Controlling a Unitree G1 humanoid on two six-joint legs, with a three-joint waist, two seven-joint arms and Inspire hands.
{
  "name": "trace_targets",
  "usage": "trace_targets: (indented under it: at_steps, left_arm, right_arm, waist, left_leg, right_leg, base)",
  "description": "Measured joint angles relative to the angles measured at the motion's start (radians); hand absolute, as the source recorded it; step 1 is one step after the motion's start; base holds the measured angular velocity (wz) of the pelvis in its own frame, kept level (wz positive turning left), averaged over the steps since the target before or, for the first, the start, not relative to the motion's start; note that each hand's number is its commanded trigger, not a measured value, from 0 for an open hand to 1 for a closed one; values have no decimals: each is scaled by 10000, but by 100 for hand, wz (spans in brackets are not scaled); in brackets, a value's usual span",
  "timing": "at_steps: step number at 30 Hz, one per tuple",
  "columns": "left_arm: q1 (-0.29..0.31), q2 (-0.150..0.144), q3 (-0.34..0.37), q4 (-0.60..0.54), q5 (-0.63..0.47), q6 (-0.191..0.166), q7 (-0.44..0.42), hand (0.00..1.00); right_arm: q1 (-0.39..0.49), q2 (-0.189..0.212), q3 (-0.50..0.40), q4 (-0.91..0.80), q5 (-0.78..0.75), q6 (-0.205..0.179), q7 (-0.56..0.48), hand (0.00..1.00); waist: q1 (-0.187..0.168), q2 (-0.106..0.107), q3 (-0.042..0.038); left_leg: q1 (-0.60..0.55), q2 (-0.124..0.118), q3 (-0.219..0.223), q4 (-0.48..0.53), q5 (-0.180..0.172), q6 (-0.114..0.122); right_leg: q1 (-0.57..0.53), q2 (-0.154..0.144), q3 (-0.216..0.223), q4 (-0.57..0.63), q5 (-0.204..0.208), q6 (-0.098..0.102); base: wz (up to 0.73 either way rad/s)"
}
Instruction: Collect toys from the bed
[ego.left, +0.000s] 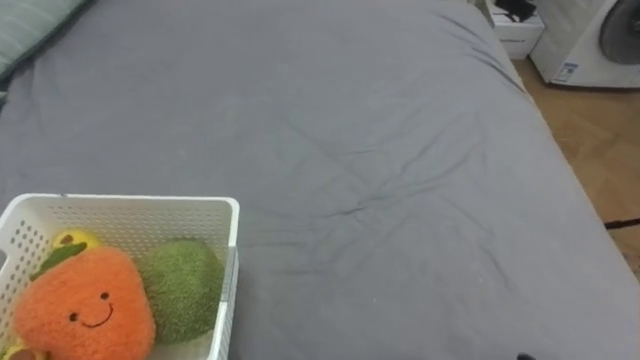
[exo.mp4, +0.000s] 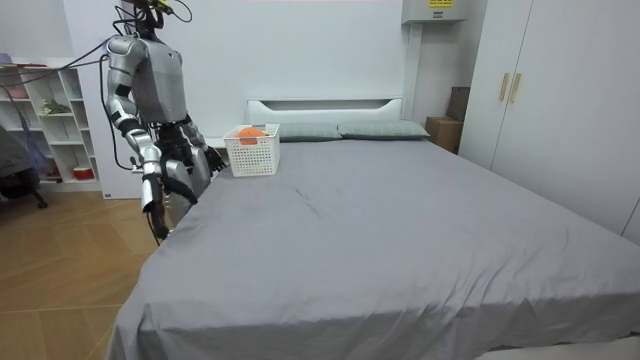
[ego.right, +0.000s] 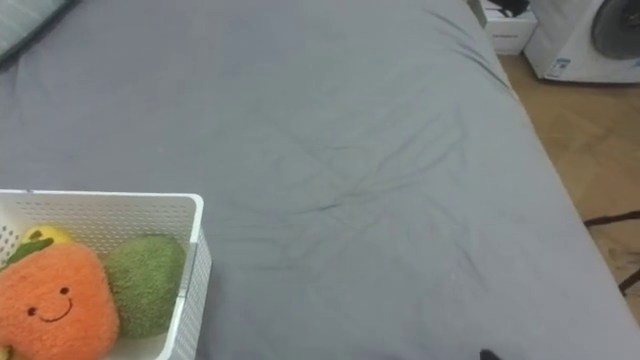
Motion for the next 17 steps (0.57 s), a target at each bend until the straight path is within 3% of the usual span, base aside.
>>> trace_targets:
  at_steps: [2, 8, 17]
  left_arm:
    - [-44, -7, 63, 131, -46, -16, -23, 0]
    - [-6, -126, 295, 332, -45, 7, -218, 0]
    - [138, -225, 359, 383, -38, 225, -487, 0]
  right_arm:
    - [-61, 5, 10, 1057, 201, -17, 332, 0]
    - [-107, 302, 78, 3294, 464, 251, 1420, 0]
    - [-423, 459, 935, 4220, 366, 848, 3029, 0]
  waist:
    - [8, 3, 33]
    - [67, 53, 24]
    - [165, 53, 37]
  left_leg:
    - [-21, -3, -10, 7, -17, -2]
    - [24, -8, -173, 193, -136, -18]
    - [18, -13, -293, 229, -143, -21]
  right_leg:
    - [2, 13, -12, 6, -1, -1]
    - [136, 15, -151, 19, -39, -16]
    - [232, 14, -286, 17, -44, -22]
  base:
    - [0]
    - [6]
    - [4]
